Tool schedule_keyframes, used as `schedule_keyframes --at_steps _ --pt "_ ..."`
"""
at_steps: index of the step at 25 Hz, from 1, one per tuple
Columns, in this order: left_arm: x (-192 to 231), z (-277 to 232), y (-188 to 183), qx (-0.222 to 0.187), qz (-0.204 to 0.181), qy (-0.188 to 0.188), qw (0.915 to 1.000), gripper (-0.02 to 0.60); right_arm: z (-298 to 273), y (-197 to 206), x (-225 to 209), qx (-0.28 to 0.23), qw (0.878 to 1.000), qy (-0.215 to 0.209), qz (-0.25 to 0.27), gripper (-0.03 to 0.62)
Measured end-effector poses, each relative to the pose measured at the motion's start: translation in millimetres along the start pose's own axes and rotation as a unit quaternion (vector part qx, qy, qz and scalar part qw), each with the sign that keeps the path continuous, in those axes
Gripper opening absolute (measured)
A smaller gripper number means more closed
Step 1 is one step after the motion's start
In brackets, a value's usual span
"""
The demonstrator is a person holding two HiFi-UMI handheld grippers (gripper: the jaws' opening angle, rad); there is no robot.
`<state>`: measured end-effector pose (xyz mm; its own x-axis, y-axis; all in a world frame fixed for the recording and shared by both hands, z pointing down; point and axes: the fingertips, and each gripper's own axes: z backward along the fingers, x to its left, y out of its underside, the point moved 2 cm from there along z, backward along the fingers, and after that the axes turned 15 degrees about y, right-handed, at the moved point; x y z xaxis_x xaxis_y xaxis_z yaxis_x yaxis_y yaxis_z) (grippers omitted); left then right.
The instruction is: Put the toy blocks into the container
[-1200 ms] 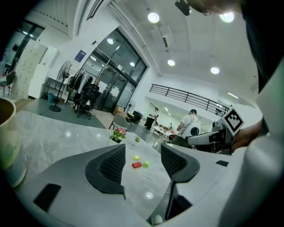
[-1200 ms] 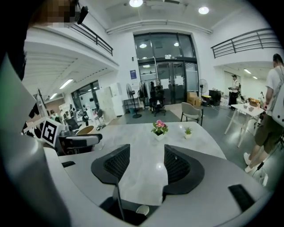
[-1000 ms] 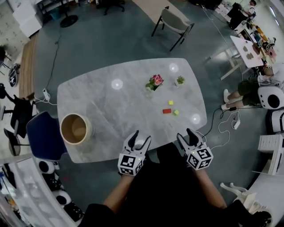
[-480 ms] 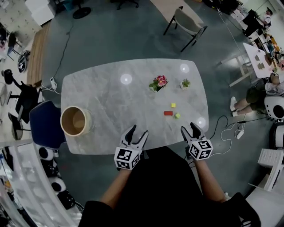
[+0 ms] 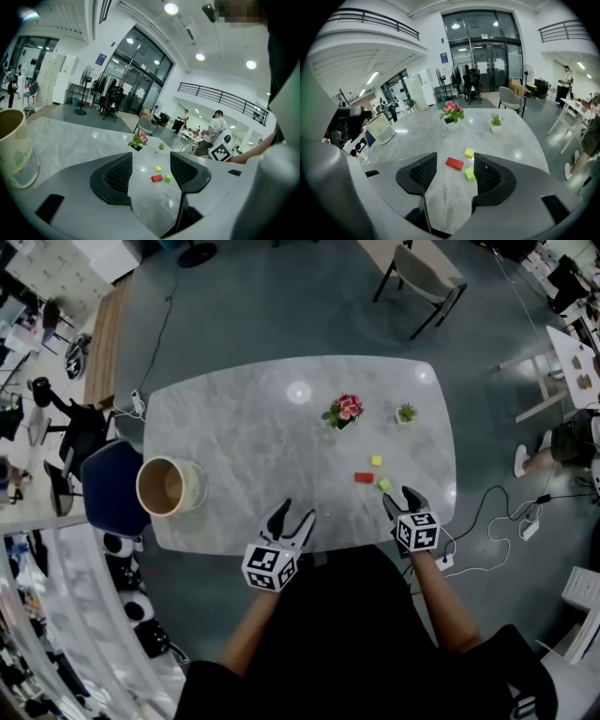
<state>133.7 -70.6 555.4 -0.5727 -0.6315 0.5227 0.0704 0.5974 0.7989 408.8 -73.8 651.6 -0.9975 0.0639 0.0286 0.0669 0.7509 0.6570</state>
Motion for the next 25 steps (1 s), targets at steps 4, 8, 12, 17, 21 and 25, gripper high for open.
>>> schedule_keyframes --at_steps 4,8,12,17,21,25 --pt "-4 0 2 0.002 0.005 -0.023 0.9997 0.23 -31 28 -9 0.045 0.999 -0.001 0.027 0.213" --pt "-7 -1 5 -0.002 0.012 -0.052 0.9986 0.23 -58 43 -12 0.066 0.996 -0.016 0.054 0.213" --pt "-11 -7 8 -0.002 0.013 -0.07 0.9975 0.23 -88 57 -7 0.082 0.992 -0.041 0.09 0.213" --pt "-20 -13 9 -0.009 0.023 -0.087 0.9959 0.23 -111 70 -8 0.097 0.985 -0.062 0.132 0.213" --pt "-27 -14 13 -0.015 0.031 -0.105 0.9939 0.23 -122 78 -17 0.105 0.98 -0.067 0.155 0.212" --pt "-26 -2 15 -0.026 0.038 -0.117 0.9921 0.23 -132 74 -11 0.106 0.976 -0.075 0.175 0.172"
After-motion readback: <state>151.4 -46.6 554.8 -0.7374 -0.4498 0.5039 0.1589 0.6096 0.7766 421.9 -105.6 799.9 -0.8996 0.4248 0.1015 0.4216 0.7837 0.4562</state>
